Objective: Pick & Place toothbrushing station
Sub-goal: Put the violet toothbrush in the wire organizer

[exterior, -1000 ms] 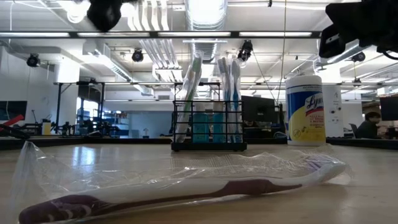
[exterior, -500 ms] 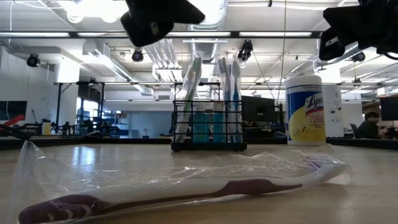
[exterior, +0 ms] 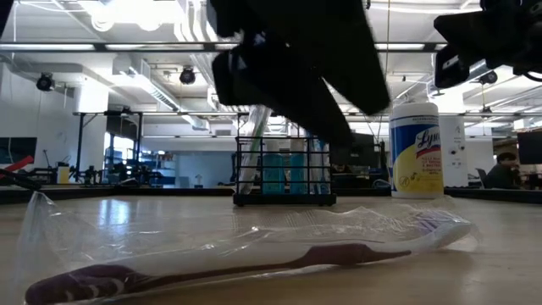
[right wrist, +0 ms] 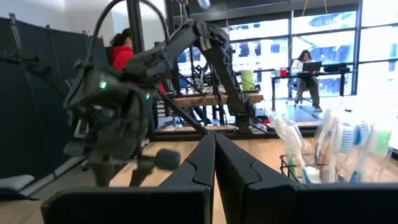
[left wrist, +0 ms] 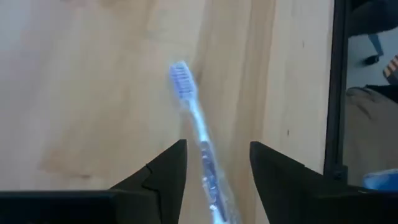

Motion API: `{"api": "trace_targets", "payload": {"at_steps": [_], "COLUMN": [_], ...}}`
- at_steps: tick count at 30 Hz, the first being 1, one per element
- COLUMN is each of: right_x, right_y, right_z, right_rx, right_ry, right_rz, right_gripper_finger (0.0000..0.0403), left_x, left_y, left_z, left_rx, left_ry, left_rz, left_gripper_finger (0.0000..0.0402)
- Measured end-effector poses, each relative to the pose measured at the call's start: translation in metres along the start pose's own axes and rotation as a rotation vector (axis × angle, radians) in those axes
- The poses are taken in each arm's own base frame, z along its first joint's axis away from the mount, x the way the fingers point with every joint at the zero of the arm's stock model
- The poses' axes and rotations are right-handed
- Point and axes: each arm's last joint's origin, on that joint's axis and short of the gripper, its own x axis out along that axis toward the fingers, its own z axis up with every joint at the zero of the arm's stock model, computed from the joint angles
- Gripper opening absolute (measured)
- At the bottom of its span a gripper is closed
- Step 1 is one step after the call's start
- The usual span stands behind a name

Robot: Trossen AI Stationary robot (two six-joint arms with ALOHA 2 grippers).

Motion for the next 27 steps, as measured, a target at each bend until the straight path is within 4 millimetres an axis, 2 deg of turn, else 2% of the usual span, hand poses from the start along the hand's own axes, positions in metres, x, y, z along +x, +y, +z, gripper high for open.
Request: {"api": "trace_targets", "payload": {"at_steps": [4, 10, 16, 23, 27], "right_x": [0.0, 0.0, 0.0, 0.0, 0.0], "right_y": [0.0, 0.0, 0.0, 0.0, 0.0], "right_z": [0.0, 0.0, -0.001, -0.002, -0.003], "right_rx": [0.035, 0.065, 0.099, 0.105, 0.105], "right_ry": [0.0, 0.001, 0.008, 0.02, 0.032], "right_rz": [0.0, 0.001, 0.0, -0.002, -0.004], "right_gripper_finger": [0.0008, 0.0008, 0.0008, 0.0008, 0.0008], "left_x": [0.014, 0.036, 0.047, 0.053, 0.06], "left_y": [-0.006, 0.001, 0.001, 0.002, 0.006], "left_z": [0.005, -0.007, -0.014, -0.02, -0.025], "left_rx": [-0.018, -0.035, -0.035, 0.043, 0.07], "left_ry": [0.028, 0.125, 0.143, 0.175, 0.192], "left_rz": [-0.036, 0.056, 0.064, 0.087, 0.116], "left_gripper_finger": [0.0181, 0.0181, 0.0181, 0.018, 0.0168]}}
